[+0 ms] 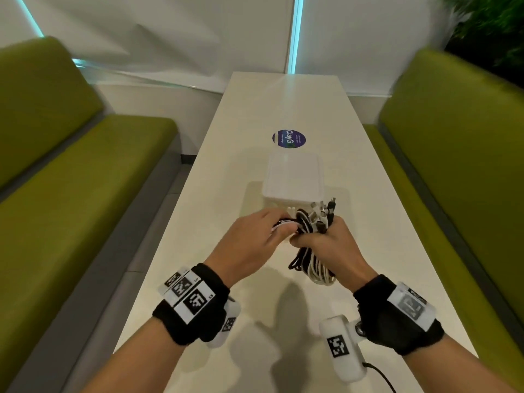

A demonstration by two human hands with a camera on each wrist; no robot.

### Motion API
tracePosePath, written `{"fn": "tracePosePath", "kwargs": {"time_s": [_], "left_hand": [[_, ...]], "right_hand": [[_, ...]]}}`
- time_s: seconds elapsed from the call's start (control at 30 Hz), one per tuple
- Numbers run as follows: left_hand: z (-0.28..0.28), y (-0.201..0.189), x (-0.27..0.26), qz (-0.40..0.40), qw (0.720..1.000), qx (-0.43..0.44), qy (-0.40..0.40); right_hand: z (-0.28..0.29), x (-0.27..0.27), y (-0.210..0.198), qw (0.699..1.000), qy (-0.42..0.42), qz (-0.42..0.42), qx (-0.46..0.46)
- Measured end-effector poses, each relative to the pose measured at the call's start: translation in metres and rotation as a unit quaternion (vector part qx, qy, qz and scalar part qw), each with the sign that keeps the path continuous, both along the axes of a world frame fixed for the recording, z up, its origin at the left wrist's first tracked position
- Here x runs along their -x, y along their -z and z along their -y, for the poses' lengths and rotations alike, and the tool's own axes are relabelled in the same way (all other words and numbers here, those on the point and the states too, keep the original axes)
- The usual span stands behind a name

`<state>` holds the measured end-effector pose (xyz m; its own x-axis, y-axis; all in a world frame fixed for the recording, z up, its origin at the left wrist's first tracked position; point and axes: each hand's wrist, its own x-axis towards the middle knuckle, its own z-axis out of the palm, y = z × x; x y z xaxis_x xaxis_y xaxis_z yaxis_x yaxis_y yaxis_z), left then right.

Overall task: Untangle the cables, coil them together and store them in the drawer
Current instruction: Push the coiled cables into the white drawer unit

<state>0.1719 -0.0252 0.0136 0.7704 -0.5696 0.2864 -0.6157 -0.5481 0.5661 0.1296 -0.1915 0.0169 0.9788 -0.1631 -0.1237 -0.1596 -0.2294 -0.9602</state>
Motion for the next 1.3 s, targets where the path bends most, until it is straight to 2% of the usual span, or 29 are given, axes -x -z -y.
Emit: {"fn": "tracePosePath", "kwargs": {"time_s": [0.1, 0.2, 0.33, 0.43, 0.47, 0.5, 0.6, 0.67, 0.73, 0.77, 0.83, 0.9, 1.03, 1.13, 1.3], "left_hand": [[0.015, 0.01, 0.011, -0.018, 0.987, 0.131, -0.094], [0.033, 0.012, 0.019, -0.11, 0.951, 0.246, -0.154], [0.047, 0.008, 0.026, -0.235, 0.888, 0.357, -0.169], [0.051, 0.009, 0.024, -0.312, 0.855, 0.396, -0.124], [0.051, 0.012, 0.022, -0.328, 0.855, 0.388, -0.102], [0.051, 0.014, 0.02, -0.331, 0.869, 0.357, -0.091], [0.046, 0.011, 0.01, -0.278, 0.939, 0.189, -0.068], [0.041, 0.012, 0.003, -0.23, 0.968, 0.086, -0.058], [0.037, 0.015, -0.005, -0.203, 0.978, -0.017, -0.053], [0.036, 0.015, -0.007, -0.216, 0.975, -0.04, -0.043], [0.034, 0.015, -0.013, -0.255, 0.965, -0.046, -0.03], [0.03, 0.01, -0.017, -0.257, 0.965, -0.038, -0.018], [0.018, -0.006, -0.022, -0.199, 0.973, 0.101, -0.058], [0.014, -0.01, -0.018, -0.246, 0.951, 0.172, -0.079], [0.018, -0.01, -0.008, -0.312, 0.913, 0.246, -0.091]], "right_hand": [[-0.008, 0.003, -0.005, 0.996, 0.01, -0.004, -0.087], [-0.014, 0.006, -0.006, 0.986, 0.02, -0.012, -0.162], [-0.016, 0.005, -0.003, 0.975, 0.015, -0.012, -0.222], [-0.014, 0.003, -0.004, 0.964, -0.002, -0.011, -0.264], [-0.013, 0.002, -0.003, 0.962, -0.009, -0.013, -0.274], [-0.012, 0.002, -0.003, 0.959, -0.014, -0.015, -0.283], [-0.009, 0.0, 0.0, 0.949, -0.014, -0.025, -0.315], [-0.006, -0.002, 0.002, 0.949, -0.013, -0.032, -0.314], [-0.002, -0.003, 0.001, 0.957, -0.022, -0.044, -0.284], [0.0, -0.004, 0.0, 0.961, -0.031, -0.05, -0.27], [0.004, -0.006, -0.004, 0.966, -0.052, -0.059, -0.245], [0.005, -0.008, -0.01, 0.971, -0.069, -0.065, -0.22], [0.003, -0.019, -0.017, 0.983, -0.064, -0.059, -0.16], [-0.003, -0.027, -0.023, 0.989, -0.037, -0.033, -0.139], [-0.013, -0.031, -0.025, 0.987, -0.006, 0.006, -0.16]]}}
